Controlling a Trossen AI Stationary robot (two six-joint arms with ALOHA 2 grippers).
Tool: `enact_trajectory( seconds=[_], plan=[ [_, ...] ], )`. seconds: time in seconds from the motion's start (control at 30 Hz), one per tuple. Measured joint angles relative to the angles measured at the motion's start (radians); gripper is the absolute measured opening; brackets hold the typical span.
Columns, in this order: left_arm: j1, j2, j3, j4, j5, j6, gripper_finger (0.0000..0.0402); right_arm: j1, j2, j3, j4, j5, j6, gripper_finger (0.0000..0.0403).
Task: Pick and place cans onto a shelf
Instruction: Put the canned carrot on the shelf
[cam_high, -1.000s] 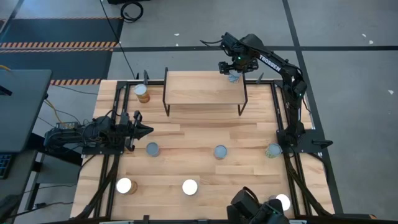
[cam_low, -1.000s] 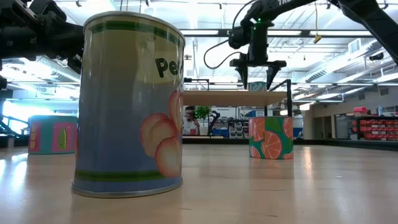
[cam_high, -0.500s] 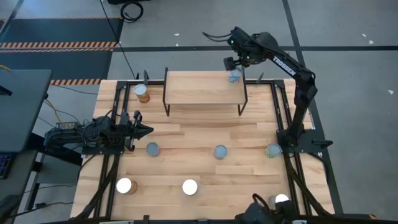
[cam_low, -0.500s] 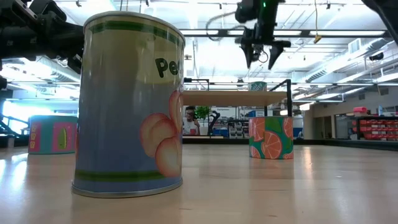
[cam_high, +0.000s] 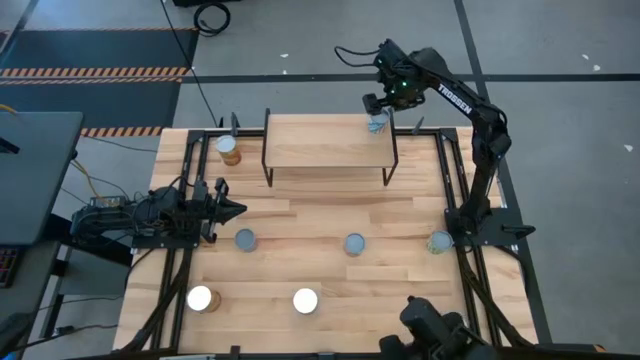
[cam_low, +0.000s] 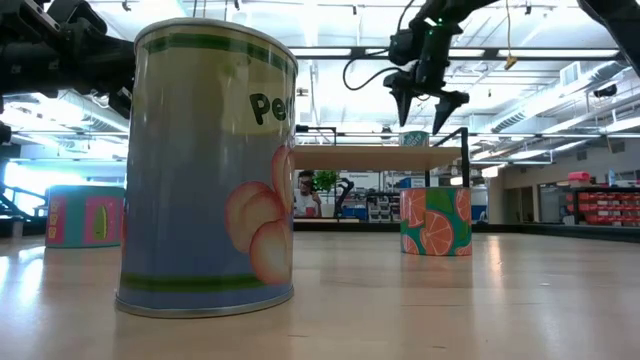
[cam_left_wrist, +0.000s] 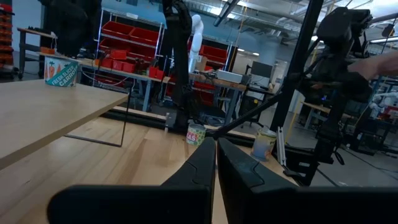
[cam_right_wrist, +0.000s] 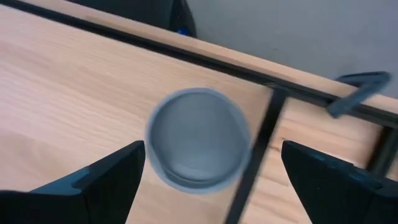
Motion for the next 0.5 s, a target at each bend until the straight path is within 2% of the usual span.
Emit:
enact_trajectory(
  seconds=[0.5],
  plan=[
    [0.0, 0.0, 0.0, 0.0, 0.0, 0.0, 0.0023, -0.001, 0.0, -0.061, 0.103, -0.108, 0.019, 0.0372]
  ],
)
